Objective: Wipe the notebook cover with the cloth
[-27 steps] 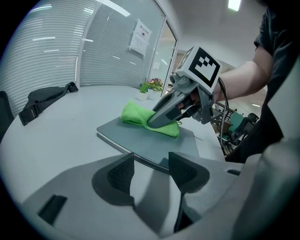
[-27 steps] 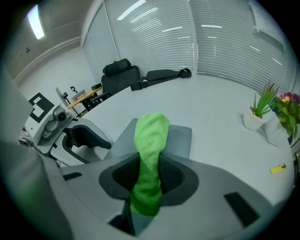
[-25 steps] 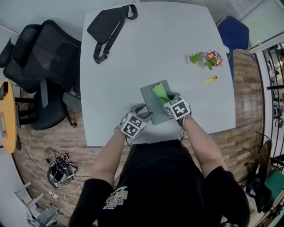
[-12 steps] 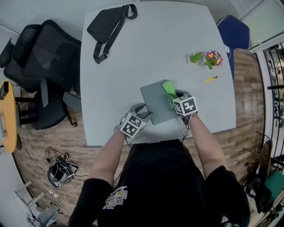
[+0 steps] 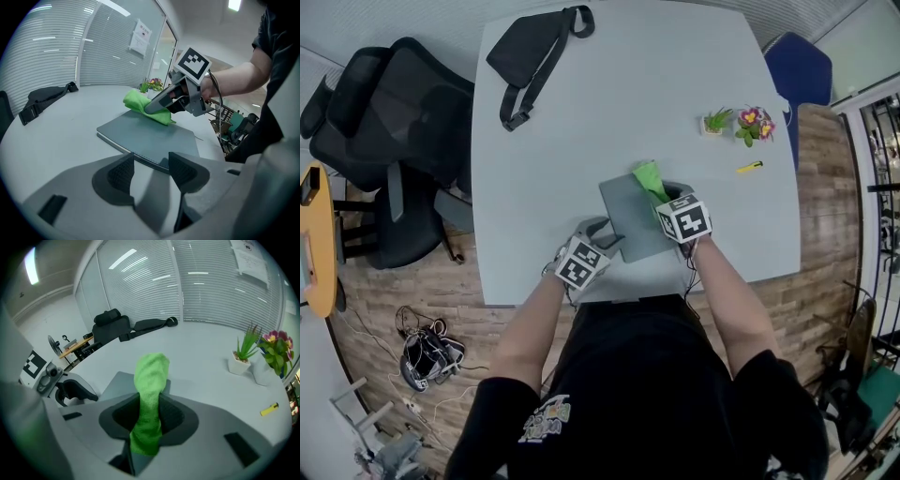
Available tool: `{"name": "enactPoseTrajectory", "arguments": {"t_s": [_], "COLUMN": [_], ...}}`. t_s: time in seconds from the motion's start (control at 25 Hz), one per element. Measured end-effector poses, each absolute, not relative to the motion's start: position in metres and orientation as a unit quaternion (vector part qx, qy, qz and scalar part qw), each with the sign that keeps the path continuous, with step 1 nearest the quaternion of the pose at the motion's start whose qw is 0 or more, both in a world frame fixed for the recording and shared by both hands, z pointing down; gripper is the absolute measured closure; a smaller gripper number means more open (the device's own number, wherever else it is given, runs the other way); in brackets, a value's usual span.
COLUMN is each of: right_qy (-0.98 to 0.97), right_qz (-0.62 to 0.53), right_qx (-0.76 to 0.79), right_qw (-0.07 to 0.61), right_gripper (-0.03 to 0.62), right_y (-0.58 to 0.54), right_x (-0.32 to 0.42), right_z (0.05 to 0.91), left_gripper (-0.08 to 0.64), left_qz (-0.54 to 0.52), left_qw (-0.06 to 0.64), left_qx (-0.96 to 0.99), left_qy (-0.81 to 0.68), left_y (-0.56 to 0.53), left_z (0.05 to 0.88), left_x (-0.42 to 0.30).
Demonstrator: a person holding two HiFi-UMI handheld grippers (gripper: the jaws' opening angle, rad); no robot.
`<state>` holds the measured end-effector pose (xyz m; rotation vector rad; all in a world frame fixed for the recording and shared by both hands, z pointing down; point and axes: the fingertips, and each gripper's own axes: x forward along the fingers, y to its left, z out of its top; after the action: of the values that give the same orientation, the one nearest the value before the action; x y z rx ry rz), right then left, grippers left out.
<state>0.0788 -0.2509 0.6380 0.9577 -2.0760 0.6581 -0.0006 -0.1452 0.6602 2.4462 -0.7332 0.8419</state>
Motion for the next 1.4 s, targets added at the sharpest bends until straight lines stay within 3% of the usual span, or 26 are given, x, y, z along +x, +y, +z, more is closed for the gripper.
{"name": "enactPoseTrajectory", "arguments": {"t_s": [0.64,1.4], "right_qy": [-0.853,-0.818], "right_qz": [0.199,0.253], "right_qx": [0.229,0.306], "right_qw": [0.425,0.416], "right_gripper": [0.482,0.482], "right_y": [-0.235,-0.279], "right_x": [-0.041,0.02], "right_z": [0.648,0.654], "left_gripper": [0.342,0.342], "left_qz": [0.306,0.305], "left_qw": [0.227,0.229], "left_qx": [0.885,0.885], "left_qy": [-0.267,-0.268], "left_y": [-0.144,-0.144], "left_z": [0.664,0.662], "left_x": [0.0,-0.001]}}
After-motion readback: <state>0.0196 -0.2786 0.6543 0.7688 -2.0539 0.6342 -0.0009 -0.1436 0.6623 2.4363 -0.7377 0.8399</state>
